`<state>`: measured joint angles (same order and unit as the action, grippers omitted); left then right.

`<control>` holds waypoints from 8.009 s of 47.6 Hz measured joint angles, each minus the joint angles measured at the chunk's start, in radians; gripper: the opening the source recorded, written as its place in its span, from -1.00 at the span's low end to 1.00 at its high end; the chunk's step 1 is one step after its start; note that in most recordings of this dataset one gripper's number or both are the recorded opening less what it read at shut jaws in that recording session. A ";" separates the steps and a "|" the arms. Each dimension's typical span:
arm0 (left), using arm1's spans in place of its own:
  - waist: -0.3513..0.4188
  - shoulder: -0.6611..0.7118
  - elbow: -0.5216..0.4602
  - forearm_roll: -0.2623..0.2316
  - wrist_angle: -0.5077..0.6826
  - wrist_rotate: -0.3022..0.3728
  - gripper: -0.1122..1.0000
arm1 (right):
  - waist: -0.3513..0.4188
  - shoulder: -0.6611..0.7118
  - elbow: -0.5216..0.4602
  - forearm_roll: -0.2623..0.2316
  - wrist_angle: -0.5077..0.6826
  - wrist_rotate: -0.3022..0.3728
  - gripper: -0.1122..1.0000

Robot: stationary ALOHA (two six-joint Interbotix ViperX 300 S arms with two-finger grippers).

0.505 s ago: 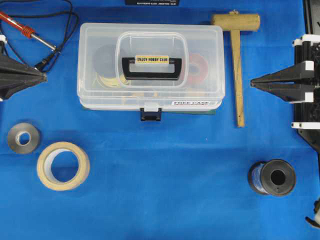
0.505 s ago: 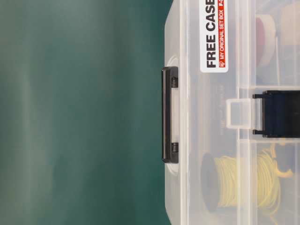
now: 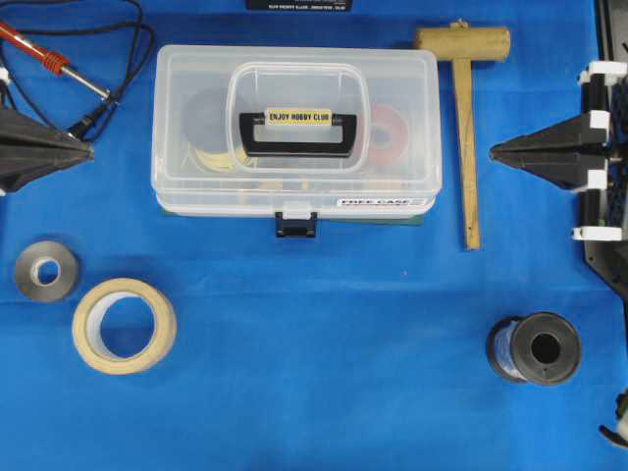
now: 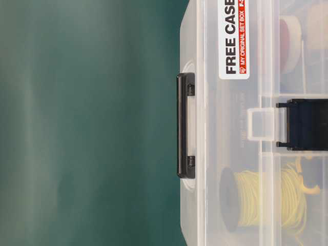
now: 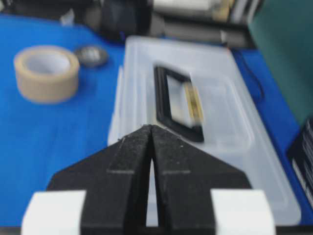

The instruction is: Open the tool box with both arms.

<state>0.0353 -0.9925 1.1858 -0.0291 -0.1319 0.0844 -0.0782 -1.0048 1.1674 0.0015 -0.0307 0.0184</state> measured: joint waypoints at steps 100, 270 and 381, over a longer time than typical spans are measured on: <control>0.206 0.489 -0.051 -0.003 0.074 0.009 0.82 | -0.241 0.525 -0.150 -0.061 0.212 0.029 0.71; 0.692 0.595 -0.287 -0.005 0.023 0.141 0.82 | -0.655 0.647 -0.397 -0.078 0.110 0.023 0.71; 0.114 0.344 -0.127 -0.006 0.155 0.080 0.82 | -0.057 0.472 -0.270 -0.066 0.206 0.046 0.70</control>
<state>0.1488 -0.6489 1.0584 -0.0353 0.0230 0.1641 -0.1350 -0.5323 0.8974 -0.0644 0.1749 0.0644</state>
